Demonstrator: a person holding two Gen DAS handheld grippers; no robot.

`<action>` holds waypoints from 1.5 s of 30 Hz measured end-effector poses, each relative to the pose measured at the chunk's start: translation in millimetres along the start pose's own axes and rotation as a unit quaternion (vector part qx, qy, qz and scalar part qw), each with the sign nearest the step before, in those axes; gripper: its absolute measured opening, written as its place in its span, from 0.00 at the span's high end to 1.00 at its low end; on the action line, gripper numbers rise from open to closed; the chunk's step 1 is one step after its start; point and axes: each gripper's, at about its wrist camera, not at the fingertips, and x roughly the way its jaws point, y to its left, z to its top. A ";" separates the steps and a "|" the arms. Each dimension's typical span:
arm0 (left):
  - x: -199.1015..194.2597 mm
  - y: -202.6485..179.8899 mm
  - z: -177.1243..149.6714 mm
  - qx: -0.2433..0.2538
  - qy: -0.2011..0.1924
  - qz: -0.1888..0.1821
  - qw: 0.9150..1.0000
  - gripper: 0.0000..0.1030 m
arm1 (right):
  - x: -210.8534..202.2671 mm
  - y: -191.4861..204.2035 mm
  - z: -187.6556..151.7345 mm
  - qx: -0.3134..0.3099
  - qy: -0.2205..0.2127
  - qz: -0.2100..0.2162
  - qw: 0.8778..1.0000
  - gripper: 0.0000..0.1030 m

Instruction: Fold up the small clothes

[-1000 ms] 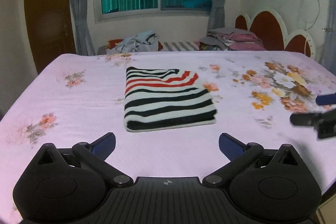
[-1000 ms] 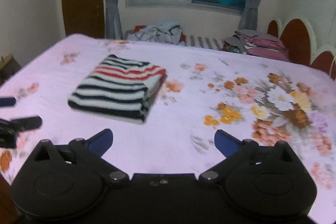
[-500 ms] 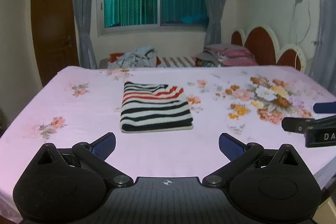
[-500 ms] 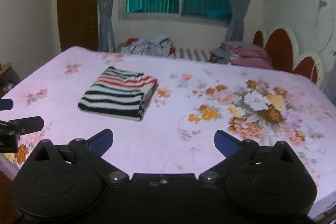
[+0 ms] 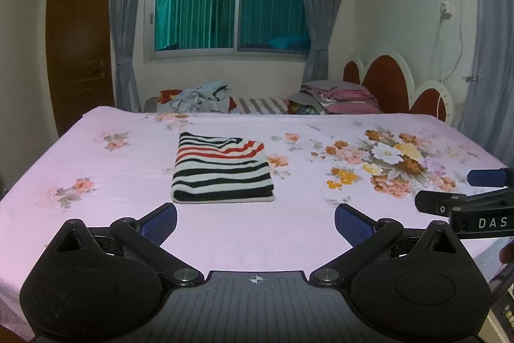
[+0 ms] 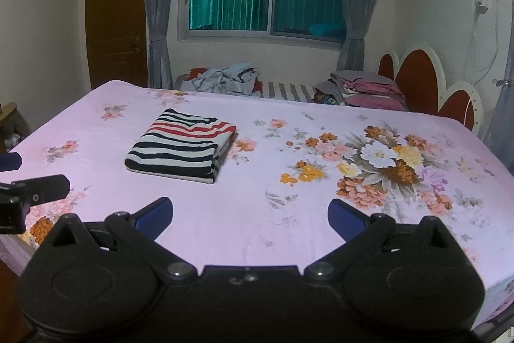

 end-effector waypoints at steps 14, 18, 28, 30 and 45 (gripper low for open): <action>1.1 1.5 4.6 -0.008 -0.007 0.002 1.000 0.00 | -3.2 -0.5 3.0 -0.004 -0.005 -0.004 1.000 0.00; 2.3 4.8 5.2 -0.011 -0.006 0.005 1.000 0.00 | -2.4 -0.4 4.1 -0.005 -0.005 0.000 1.000 0.00; 3.3 7.1 6.1 -0.008 -0.007 0.008 1.000 0.00 | 0.6 2.2 7.5 -0.008 -0.007 0.003 1.000 0.00; 3.5 7.3 6.1 -0.007 -0.008 0.009 1.000 0.00 | 0.7 2.4 8.4 -0.007 -0.007 0.003 1.000 0.00; 4.3 9.0 6.2 -0.006 -0.009 0.010 1.000 0.00 | -0.4 4.2 10.8 -0.010 -0.010 0.005 1.000 0.00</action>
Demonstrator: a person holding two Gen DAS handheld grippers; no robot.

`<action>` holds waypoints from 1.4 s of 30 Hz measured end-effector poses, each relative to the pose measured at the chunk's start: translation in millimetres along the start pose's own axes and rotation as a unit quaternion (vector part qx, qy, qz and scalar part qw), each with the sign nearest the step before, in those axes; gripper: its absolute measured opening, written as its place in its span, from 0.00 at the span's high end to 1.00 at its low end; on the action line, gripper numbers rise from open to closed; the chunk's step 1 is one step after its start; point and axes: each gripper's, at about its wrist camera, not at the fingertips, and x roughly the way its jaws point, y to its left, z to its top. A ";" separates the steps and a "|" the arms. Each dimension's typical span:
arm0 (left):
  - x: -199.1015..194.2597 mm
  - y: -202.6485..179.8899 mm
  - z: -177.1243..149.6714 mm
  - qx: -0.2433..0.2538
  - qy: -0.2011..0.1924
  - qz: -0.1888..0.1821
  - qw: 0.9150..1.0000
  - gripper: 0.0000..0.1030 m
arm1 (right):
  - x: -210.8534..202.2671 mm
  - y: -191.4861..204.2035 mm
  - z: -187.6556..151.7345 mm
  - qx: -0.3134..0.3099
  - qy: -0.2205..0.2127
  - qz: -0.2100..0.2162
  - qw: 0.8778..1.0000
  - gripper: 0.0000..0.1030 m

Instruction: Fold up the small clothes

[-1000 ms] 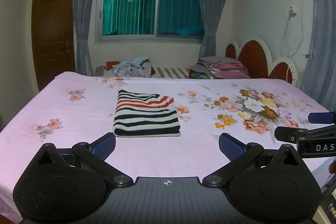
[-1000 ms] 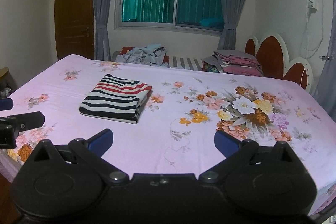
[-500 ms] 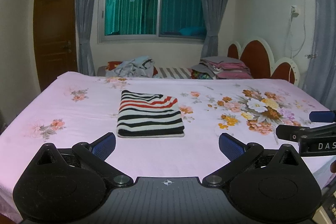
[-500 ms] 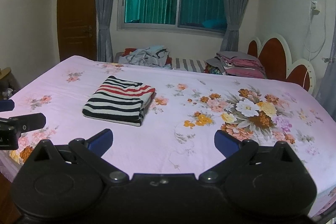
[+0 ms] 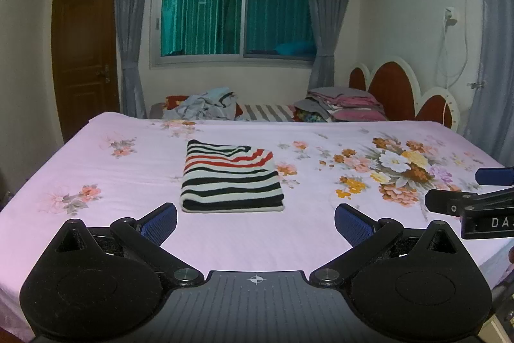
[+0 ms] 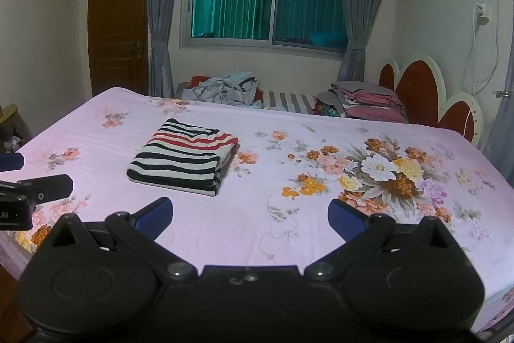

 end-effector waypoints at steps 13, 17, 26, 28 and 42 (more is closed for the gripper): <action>-1.4 0.8 -0.9 0.001 -0.001 -0.003 1.000 0.00 | -1.0 1.5 0.5 -0.001 0.001 0.000 1.000 0.00; -1.4 0.5 -0.8 0.001 -0.002 -0.002 1.000 0.00 | -1.2 1.8 0.5 -0.001 0.000 0.001 1.000 0.00; -4.0 5.7 -1.1 -0.001 -0.006 -0.002 1.000 0.00 | -2.1 5.5 2.3 -0.004 -0.001 0.002 1.000 0.00; -4.1 6.8 -0.5 -0.003 -0.006 -0.005 1.000 0.00 | -1.8 6.3 3.8 -0.005 -0.002 0.004 1.000 0.00; -1.7 9.6 0.4 -0.006 -0.004 -0.007 1.000 0.00 | -2.0 8.0 6.3 -0.006 -0.004 0.006 1.000 0.00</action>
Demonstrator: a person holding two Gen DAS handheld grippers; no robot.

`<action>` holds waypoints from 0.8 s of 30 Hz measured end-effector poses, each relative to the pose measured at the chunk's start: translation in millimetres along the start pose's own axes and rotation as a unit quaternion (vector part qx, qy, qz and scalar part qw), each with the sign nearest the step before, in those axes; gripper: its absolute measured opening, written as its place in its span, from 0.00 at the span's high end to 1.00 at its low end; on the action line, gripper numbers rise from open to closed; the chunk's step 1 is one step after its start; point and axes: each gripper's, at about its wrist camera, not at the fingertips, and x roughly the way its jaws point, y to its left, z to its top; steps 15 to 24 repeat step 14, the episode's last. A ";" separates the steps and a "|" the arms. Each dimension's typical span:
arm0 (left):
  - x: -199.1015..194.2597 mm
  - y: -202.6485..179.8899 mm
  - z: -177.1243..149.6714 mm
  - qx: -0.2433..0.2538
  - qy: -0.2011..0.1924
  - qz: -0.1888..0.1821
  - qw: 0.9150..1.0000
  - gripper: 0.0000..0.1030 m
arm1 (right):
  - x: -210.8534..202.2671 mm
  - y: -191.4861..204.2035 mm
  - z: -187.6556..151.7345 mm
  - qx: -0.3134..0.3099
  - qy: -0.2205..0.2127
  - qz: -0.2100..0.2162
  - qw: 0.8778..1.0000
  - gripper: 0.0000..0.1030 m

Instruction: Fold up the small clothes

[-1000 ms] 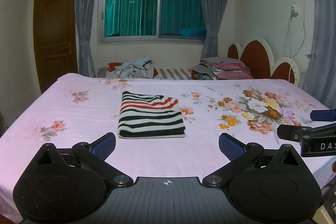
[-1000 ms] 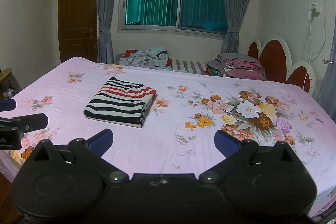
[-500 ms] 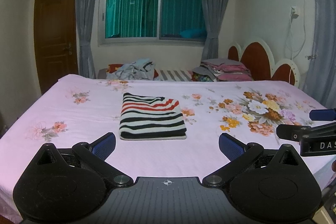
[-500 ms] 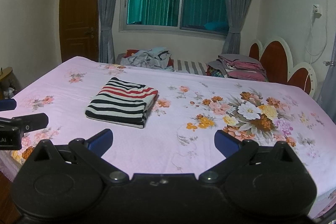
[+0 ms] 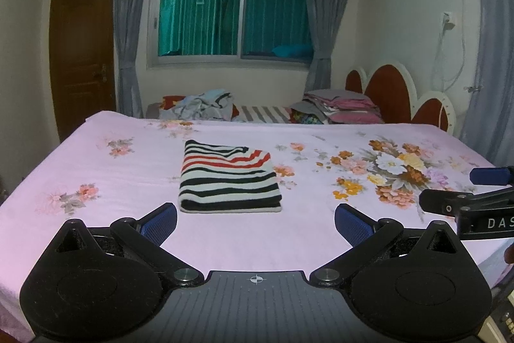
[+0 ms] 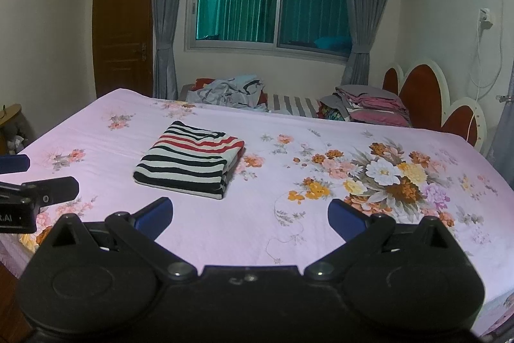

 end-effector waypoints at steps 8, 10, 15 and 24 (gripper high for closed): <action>0.6 2.5 -0.4 -0.004 -0.003 0.006 1.000 0.00 | 0.3 -0.1 -0.3 0.000 0.000 0.000 1.000 0.00; 0.1 2.1 -0.3 -0.001 -0.007 0.000 1.000 0.00 | 0.6 0.1 0.1 0.000 -0.001 0.000 1.000 0.00; 0.4 -0.1 1.5 -0.002 -0.009 -0.004 1.000 0.00 | 0.9 -1.4 1.1 0.001 -0.002 0.002 1.000 0.00; 0.4 -0.1 1.5 -0.002 -0.009 -0.004 1.000 0.00 | 0.9 -1.4 1.1 0.001 -0.002 0.002 1.000 0.00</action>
